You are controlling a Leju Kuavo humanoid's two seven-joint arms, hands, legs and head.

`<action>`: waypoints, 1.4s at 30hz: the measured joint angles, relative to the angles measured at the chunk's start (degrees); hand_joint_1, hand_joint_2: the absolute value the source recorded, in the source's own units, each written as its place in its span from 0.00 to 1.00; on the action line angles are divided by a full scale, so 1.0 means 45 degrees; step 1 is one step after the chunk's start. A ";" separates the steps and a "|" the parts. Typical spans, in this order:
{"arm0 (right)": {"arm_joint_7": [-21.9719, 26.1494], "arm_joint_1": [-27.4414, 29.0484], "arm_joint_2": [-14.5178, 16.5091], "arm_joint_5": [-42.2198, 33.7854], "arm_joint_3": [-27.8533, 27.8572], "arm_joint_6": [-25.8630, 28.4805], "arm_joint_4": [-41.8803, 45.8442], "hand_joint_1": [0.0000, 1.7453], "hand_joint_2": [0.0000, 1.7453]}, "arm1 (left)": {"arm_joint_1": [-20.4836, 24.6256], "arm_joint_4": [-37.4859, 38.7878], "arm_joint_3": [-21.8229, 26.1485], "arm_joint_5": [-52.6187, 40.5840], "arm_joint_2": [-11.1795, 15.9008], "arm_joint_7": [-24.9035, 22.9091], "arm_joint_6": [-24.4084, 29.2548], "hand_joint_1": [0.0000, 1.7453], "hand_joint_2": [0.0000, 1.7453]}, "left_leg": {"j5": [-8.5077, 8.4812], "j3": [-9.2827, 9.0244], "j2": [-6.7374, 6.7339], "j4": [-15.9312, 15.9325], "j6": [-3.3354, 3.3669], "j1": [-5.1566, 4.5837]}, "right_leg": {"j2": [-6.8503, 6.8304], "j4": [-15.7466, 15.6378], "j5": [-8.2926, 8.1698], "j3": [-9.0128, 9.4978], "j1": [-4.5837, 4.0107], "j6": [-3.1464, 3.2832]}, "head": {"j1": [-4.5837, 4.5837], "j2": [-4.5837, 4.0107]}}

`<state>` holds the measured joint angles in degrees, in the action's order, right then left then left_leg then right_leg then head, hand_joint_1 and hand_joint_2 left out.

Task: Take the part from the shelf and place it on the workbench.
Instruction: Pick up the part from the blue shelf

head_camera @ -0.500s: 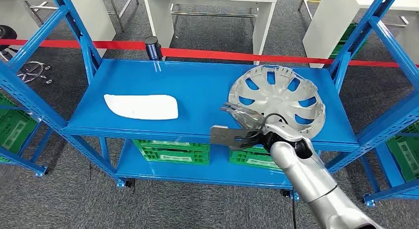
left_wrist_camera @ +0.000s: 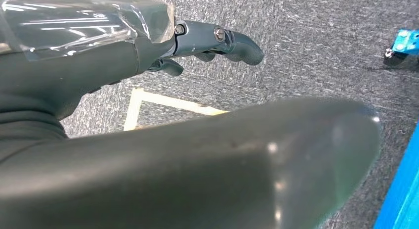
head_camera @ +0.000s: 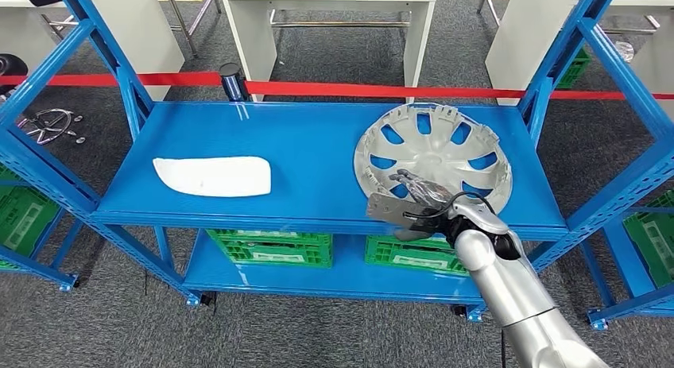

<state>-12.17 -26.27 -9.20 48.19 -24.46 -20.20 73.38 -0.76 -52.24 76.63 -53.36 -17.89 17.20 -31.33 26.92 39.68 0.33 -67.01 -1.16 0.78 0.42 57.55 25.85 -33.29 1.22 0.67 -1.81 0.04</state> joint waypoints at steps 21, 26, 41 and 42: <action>-0.0775 -0.0132 0.0164 0.3480 -0.0172 -0.0107 -0.0836 0.95 1.00 | 0.0164 0.0147 0.0205 -0.0259 0.0033 0.0182 -0.0281 0.00 0.00 | -0.0458 -0.1299 0.0043 0.2162 0.0304 -0.0164 | -0.0026 0.0103 -0.0010 -0.0141 -0.0001 -0.0262 | 0.0064 0.0000; -0.0646 -0.0188 0.0301 0.3695 -0.0192 -0.0130 -0.0948 0.94 1.00 | 0.0187 0.0147 0.0231 -0.0281 0.0056 0.0214 -0.0349 0.00 0.00 | 0.0951 -0.0049 0.0001 -0.0536 0.0020 -0.0037 | -0.0032 0.0077 -0.0003 -0.0055 0.0049 -0.0045 | -0.0001 0.0000; -0.0433 0.0153 0.0291 0.4012 0.0209 -0.0359 -0.0762 0.96 1.00 | 0.0163 -0.0221 0.0273 -0.0418 -0.0081 0.1458 -0.0007 0.00 1.00 | -0.0596 -0.1507 -0.0059 0.2465 0.0702 -0.0159 | -0.0037 0.2363 0.1071 -0.1212 -0.0075 -0.0184 | 0.0078 0.0000; -0.0394 0.0224 0.0285 0.4008 0.0248 -0.0358 -0.0719 0.96 1.00 | 0.0163 -0.0335 0.0287 -0.0419 -0.0132 0.1394 0.0034 0.00 1.00 | -0.0593 -0.1497 -0.0058 0.2461 0.0711 -0.0170 | -0.0038 0.3205 0.1355 -0.1629 -0.0073 -0.0186 | 0.0079 0.0000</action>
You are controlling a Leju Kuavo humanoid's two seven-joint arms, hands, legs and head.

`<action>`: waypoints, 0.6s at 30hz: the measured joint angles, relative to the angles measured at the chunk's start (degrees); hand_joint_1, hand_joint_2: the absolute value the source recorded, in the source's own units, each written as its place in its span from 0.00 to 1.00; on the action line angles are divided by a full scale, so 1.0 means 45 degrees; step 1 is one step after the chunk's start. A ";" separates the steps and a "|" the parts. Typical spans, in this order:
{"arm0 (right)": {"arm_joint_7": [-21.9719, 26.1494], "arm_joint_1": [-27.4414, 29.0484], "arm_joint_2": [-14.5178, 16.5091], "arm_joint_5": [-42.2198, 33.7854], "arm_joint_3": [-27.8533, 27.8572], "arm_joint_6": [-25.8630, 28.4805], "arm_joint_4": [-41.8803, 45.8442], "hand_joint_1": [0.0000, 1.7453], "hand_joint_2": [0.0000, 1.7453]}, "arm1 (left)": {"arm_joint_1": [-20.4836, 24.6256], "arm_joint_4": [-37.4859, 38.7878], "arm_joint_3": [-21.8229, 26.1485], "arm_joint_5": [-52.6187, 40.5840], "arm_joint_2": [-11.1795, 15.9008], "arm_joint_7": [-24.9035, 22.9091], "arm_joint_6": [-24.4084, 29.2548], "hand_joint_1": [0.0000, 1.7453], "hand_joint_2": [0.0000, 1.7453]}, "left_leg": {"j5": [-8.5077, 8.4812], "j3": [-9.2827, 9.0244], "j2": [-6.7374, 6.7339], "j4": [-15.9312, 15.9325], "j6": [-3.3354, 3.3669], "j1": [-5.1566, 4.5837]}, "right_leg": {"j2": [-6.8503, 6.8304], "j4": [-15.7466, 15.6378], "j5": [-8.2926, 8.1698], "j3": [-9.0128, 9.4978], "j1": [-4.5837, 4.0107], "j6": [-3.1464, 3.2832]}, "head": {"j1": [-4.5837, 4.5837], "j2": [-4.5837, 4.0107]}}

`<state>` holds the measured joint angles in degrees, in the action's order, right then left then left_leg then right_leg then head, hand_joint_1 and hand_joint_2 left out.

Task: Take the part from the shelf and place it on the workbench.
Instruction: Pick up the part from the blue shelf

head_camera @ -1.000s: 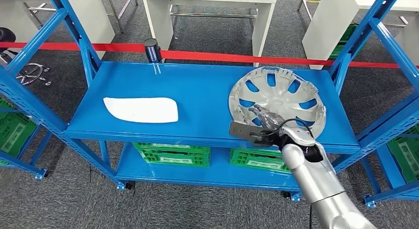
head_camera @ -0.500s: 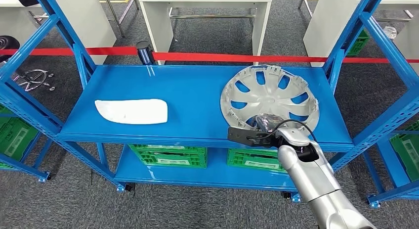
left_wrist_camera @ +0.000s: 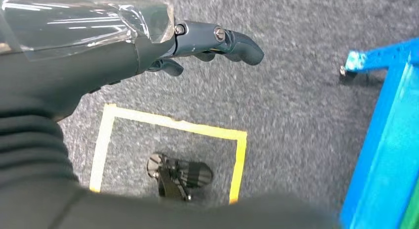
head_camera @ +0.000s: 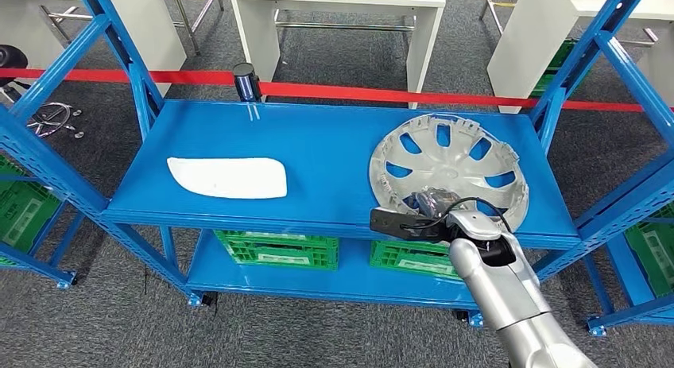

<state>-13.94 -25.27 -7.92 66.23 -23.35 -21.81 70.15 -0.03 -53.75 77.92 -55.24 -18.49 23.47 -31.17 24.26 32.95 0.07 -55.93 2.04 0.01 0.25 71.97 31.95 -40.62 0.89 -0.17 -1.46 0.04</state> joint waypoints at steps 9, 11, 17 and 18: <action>0.1025 0.0293 0.0138 -0.2063 0.0414 0.0358 0.0441 0.96 1.00 | -0.0003 -0.0595 0.0171 0.0150 -0.0276 -0.0198 -0.0477 0.00 1.00 | 0.0176 0.0114 0.0063 -0.0309 -0.0335 -0.0048 | -0.0029 -0.3123 -0.1364 0.1525 0.0050 -0.0126 | 0.0014 0.0000; 0.2209 0.0492 0.0250 -0.4334 0.0827 0.0463 0.0722 0.96 1.00 | -0.0005 -0.0604 0.0277 0.0491 -0.0261 -0.0099 -0.1025 0.00 1.00 | 0.0323 0.0228 0.0055 -0.0489 -0.0462 0.0009 | -0.0020 -0.3140 -0.1395 0.1535 0.0087 0.0002 | 0.0006 0.0000; 0.4189 0.0879 0.0566 -0.8444 0.1628 0.0515 0.1979 0.96 1.00 | 0.0083 -0.0543 0.0640 0.0969 -0.0230 0.0120 -0.1773 0.00 1.00 | 0.1835 0.2035 0.0033 -0.4212 -0.0739 0.0138 | 0.0002 -0.3152 -0.1362 0.1589 0.0097 0.0133 | -0.0067 0.0000; 0.4282 0.0927 0.0578 -0.8723 0.1688 0.0515 0.2096 0.96 1.00 | 0.0081 -0.0536 0.0676 0.0945 -0.0230 0.0142 -0.1723 0.00 1.00 | 0.1528 0.1876 0.0033 -0.3824 -0.0717 0.0139 | 0.0002 -0.3152 -0.1357 0.1605 0.0093 0.0134 | -0.0067 0.0000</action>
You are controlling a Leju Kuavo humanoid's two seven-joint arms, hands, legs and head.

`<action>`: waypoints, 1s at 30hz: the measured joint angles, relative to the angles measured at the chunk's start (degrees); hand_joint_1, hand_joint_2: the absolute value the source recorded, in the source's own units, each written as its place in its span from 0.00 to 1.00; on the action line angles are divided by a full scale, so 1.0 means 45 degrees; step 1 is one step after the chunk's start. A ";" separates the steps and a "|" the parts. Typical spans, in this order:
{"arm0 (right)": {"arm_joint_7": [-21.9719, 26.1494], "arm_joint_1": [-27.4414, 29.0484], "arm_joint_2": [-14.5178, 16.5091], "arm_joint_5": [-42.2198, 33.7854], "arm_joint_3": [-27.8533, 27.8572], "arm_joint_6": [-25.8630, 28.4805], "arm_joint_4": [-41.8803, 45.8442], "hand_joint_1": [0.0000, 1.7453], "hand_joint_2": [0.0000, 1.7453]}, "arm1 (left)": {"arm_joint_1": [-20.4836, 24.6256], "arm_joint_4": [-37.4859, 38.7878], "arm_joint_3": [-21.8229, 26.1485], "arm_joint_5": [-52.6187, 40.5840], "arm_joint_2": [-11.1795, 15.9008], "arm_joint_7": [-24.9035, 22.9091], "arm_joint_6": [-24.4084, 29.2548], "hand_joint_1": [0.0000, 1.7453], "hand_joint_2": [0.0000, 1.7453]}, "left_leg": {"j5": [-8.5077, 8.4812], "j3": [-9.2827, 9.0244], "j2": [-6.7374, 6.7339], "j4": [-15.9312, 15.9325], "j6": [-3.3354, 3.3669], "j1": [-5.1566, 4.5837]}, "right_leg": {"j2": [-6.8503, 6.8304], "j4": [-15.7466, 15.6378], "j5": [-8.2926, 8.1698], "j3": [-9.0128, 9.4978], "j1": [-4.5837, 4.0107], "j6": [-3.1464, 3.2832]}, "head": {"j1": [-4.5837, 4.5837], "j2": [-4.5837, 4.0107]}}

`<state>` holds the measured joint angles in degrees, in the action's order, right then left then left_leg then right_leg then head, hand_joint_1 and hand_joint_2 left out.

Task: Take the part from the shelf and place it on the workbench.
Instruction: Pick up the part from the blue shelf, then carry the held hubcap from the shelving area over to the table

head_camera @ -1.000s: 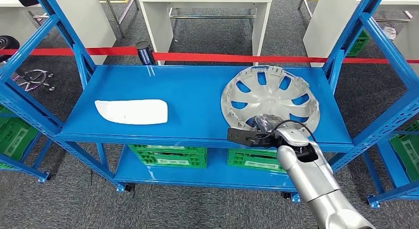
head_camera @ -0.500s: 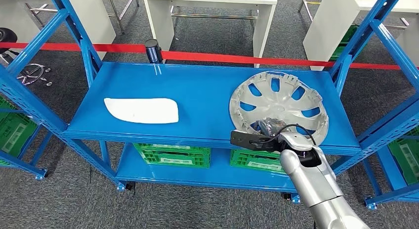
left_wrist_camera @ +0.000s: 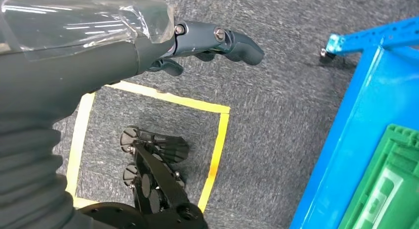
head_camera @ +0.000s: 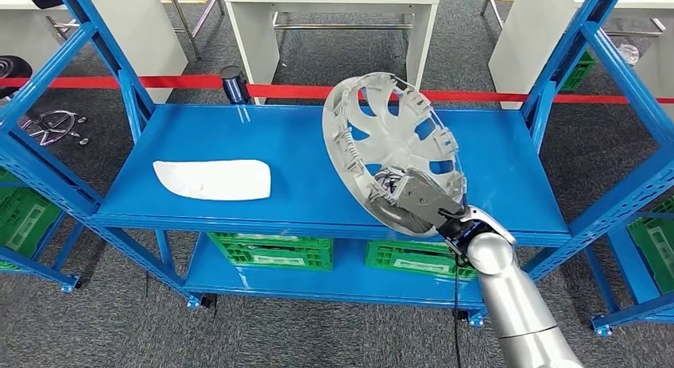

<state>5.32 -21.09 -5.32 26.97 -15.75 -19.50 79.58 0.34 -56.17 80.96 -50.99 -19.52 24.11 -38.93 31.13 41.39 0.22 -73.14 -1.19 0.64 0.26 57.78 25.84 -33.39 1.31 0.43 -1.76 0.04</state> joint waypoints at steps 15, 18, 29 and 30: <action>0.2228 0.0487 0.0136 -0.7611 0.0113 -0.0220 0.3114 0.96 1.00 | -0.0043 -0.0455 0.0092 0.0632 -0.0145 -0.0257 0.0459 0.00 1.00 | -0.1438 -0.1877 0.0080 0.3769 0.0663 -0.0105 | 0.0004 0.3473 0.1332 -0.1792 -0.0075 -0.0277 | 0.0080 0.0000; 0.2410 0.0482 0.0146 -0.8961 0.0049 -0.0621 0.3856 0.96 1.00 | -0.0232 -0.0583 -0.0170 0.1685 -0.0158 -0.0566 0.0653 0.00 1.00 | -0.1296 -0.1860 0.0119 0.3592 0.0535 -0.0132 | -0.0038 0.0908 0.0290 -0.0607 -0.0049 -0.0507 | 0.0086 0.0000; 0.2534 0.0693 0.0347 -1.2716 -0.0432 -0.3257 0.6607 0.96 1.00 | -0.1532 -0.1508 -0.2752 0.4860 -0.0191 -0.1872 0.1794 0.00 1.00 | 0.0537 -0.0043 0.0031 -0.0167 -0.0010 -0.0008 | 0.0005 0.0141 0.0091 -0.0097 -0.0019 0.0053 | -0.0025 0.0000; 0.2510 0.0717 0.0346 -1.2909 -0.0496 -0.3374 0.6817 0.96 1.00 | -0.1634 -0.1554 -0.2922 0.4912 -0.0197 -0.1912 0.1831 0.00 1.00 | 0.0469 0.0075 0.0028 -0.0341 -0.0003 -0.0001 | 0.0014 0.0142 0.0096 -0.0086 -0.0035 0.0058 | -0.0025 0.0000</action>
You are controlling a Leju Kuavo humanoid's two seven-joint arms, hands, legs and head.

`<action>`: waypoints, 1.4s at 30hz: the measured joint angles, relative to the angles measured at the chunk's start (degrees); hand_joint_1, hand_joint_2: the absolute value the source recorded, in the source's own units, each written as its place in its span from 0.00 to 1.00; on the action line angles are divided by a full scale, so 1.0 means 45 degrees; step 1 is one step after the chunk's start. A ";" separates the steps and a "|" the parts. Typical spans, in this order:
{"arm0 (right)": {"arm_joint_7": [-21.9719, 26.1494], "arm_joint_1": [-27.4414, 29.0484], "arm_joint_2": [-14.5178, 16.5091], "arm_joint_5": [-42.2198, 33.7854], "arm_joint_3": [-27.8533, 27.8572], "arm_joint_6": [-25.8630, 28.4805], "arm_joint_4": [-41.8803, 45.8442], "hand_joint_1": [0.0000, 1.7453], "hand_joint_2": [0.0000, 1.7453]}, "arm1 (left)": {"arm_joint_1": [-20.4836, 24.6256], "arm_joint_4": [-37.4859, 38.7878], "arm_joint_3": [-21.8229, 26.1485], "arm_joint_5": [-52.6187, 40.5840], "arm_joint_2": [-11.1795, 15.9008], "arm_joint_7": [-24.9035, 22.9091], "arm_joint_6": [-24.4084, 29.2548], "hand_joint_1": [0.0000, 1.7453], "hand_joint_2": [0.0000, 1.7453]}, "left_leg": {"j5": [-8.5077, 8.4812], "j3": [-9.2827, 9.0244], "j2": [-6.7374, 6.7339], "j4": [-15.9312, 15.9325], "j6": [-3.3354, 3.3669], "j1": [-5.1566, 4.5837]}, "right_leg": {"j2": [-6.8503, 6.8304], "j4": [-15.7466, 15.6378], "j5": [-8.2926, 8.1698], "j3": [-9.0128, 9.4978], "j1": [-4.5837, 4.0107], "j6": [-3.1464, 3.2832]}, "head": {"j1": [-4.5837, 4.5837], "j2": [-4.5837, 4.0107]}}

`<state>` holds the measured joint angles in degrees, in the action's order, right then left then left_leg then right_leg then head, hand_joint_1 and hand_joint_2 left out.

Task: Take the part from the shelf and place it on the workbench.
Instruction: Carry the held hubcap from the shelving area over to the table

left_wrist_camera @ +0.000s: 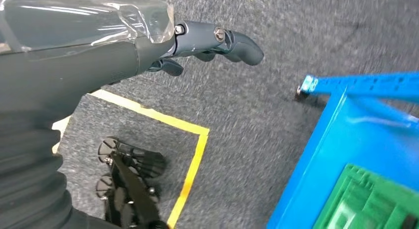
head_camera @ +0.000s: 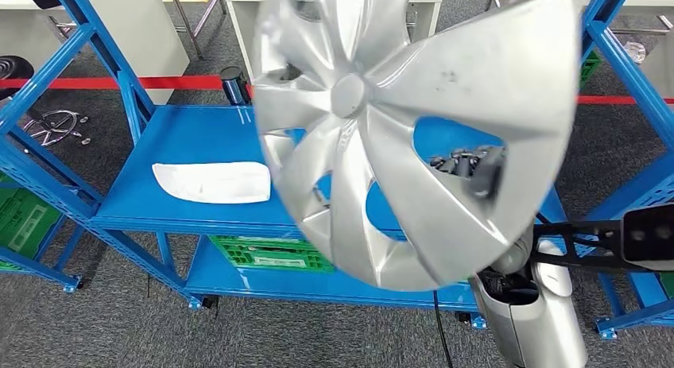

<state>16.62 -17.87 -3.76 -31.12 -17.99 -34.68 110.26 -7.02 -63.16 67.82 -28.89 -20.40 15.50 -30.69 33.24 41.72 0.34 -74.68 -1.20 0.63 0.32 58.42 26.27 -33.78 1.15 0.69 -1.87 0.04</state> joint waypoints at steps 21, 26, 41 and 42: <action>-0.0405 0.0530 -0.0333 -0.1044 -0.0739 -0.1574 0.2610 0.96 1.00 | -0.0369 -0.0627 -0.0946 -0.1586 -0.0047 0.0562 -0.0529 0.00 1.00 | -0.2040 -0.1468 -0.0044 0.3590 0.0495 -0.0181 | -0.0009 0.0149 0.0554 0.0414 0.0031 -0.0457 | 0.0053 0.0000; 0.0340 0.0579 -0.0497 0.0477 -0.0837 -0.0820 0.2661 0.96 1.00 | -0.0210 -0.0621 -0.0475 -0.2462 -0.0061 0.0965 -0.0898 0.00 1.00 | -0.1569 -0.1100 -0.0029 0.2992 0.0113 -0.0089 | -0.0010 0.0147 0.0192 0.0178 0.0074 -0.0009 | 0.0023 0.0000; -0.0162 0.0886 -0.1241 0.0942 -0.1267 -0.0486 0.2615 0.96 1.00 | 0.0011 -0.0565 -0.0182 -0.2939 -0.0038 0.1193 -0.1068 0.00 1.00 | -0.1293 -0.2709 -0.0109 0.4119 0.0732 -0.0229 | -0.0089 0.0222 -0.0710 -0.1025 -0.0029 -0.0320 | 0.0041 0.0000; -0.0162 0.0898 -0.1282 0.0940 -0.1282 -0.0483 0.2613 0.96 1.00 | 0.0023 -0.0563 -0.0167 -0.2938 -0.0045 0.1194 -0.1070 0.00 1.00 | -0.1525 -0.2568 -0.0134 0.4218 0.0790 -0.0200 | -0.0087 0.0708 -0.0217 -0.1246 -0.0041 -0.0239 | 0.0072 0.0000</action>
<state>15.89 -13.83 -9.53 -26.88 -23.75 -36.85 122.02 -6.91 -65.69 67.06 -42.11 -20.61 20.88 -35.50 26.38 30.17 -0.26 -55.70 2.36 -0.27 -0.07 61.61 25.30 -39.39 0.97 -0.38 -1.55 0.04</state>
